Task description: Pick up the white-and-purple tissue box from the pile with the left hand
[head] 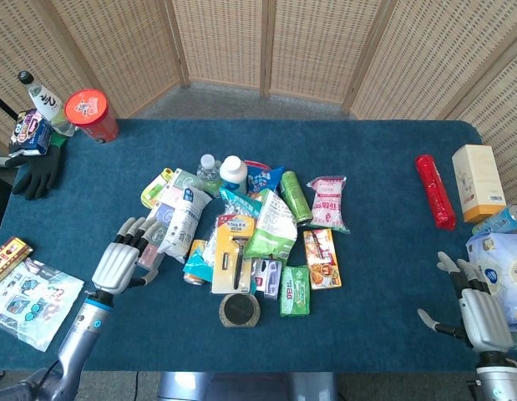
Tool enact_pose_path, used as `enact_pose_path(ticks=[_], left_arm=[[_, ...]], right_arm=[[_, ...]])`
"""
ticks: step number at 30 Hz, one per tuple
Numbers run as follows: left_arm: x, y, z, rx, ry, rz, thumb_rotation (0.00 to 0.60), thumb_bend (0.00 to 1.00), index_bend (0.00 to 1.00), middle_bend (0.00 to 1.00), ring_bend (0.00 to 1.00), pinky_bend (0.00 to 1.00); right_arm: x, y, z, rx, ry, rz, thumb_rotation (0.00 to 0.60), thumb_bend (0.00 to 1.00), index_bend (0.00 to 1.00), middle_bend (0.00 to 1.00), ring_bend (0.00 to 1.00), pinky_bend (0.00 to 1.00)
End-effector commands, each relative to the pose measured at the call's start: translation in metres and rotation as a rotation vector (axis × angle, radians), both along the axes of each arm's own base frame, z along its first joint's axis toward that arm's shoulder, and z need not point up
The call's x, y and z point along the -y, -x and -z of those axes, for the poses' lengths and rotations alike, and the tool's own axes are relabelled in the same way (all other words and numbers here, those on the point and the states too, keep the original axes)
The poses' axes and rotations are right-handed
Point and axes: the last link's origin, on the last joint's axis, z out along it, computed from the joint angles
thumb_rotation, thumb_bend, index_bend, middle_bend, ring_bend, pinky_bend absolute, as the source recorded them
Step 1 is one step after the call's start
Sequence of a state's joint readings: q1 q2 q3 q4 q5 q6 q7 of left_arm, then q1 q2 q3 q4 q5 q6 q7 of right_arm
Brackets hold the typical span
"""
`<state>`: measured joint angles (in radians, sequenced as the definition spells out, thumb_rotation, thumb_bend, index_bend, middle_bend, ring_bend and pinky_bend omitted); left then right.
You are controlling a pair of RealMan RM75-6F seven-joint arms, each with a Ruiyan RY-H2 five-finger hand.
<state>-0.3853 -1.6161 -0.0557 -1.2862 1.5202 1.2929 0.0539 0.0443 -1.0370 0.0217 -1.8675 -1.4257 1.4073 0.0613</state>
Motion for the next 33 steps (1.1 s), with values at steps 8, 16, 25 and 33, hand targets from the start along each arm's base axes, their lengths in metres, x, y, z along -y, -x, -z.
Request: enact_pose_path(ticks=[8, 16, 25, 33], left_arm=[[-0.015, 0.043, -0.023, -0.159, -0.152, -0.028, 0.600, 0.28, 0.00, 0.00, 0.00, 0.00], [-0.019, 0.093, -0.098, -0.143, -0.342, -0.232, 0.600, 0.28, 0.00, 0.00, 0.00, 0.00], [0.004, 0.079, -0.100, -0.095, -0.200, -0.383, 0.600, 0.29, 0.00, 0.00, 0.00, 0.00], [-0.004, 0.049, -0.081, -0.030, -0.111, -0.411, 0.600, 0.29, 0.00, 0.00, 0.00, 0.00]], right_arm=[[-0.003, -0.005, 0.000, 0.052, -0.009, -0.013, 0.517, 0.23, 0.00, 0.22, 0.00, 0.00], [-0.009, -0.007, -0.005, 0.066, -0.003, -0.017, 0.508, 0.23, 0.00, 0.22, 0.00, 0.00], [-0.006, -0.007, 0.002, 0.078, -0.038, -0.027, 0.497, 0.23, 0.00, 0.22, 0.00, 0.00], [-0.005, -0.003, 0.005, 0.092, -0.052, -0.014, 0.472, 0.24, 0.00, 0.22, 0.00, 0.00]])
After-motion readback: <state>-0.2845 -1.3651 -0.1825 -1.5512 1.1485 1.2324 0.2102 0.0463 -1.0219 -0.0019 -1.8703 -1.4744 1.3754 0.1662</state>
